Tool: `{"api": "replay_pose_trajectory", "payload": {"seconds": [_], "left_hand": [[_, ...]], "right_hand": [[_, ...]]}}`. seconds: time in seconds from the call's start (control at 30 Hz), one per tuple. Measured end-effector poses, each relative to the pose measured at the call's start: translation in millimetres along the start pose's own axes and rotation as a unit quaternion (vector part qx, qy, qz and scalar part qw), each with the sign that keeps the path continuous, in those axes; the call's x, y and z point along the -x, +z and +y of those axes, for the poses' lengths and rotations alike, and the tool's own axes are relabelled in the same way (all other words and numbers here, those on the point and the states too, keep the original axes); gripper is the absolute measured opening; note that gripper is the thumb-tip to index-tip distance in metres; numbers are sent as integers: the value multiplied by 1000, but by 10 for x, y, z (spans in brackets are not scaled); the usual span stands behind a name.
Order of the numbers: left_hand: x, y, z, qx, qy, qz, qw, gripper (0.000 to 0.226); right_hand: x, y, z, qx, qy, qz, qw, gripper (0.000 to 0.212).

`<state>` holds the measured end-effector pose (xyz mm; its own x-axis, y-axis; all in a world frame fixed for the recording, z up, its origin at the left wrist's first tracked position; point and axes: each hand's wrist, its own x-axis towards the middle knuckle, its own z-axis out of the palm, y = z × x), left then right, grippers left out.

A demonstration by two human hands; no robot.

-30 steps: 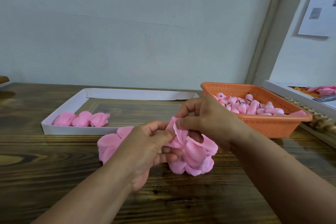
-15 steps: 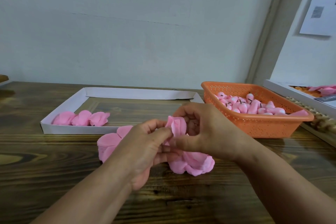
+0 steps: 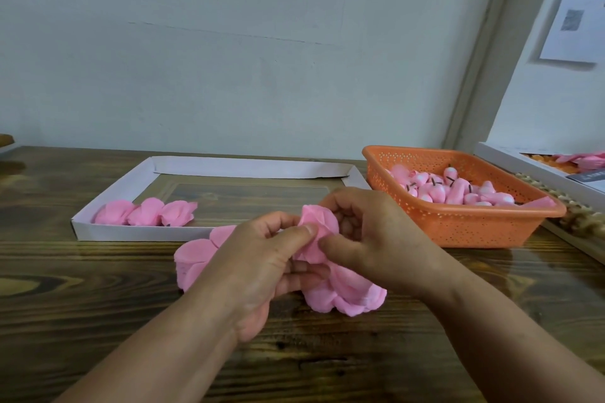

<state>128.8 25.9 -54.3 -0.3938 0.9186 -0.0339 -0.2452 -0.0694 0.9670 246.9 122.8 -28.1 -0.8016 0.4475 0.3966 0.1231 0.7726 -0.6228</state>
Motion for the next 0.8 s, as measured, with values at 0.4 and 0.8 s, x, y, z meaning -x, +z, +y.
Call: {"api": "replay_pose_trajectory", "payload": {"seconds": [0.4, 0.8], "left_hand": [[42, -9, 57, -21, 12, -31, 999, 14], [65, 3, 110, -20, 8, -48, 999, 15]], "right_hand": [[89, -43, 51, -171, -12, 53, 984, 29], [140, -210, 3, -76, -73, -23, 994, 23]]}}
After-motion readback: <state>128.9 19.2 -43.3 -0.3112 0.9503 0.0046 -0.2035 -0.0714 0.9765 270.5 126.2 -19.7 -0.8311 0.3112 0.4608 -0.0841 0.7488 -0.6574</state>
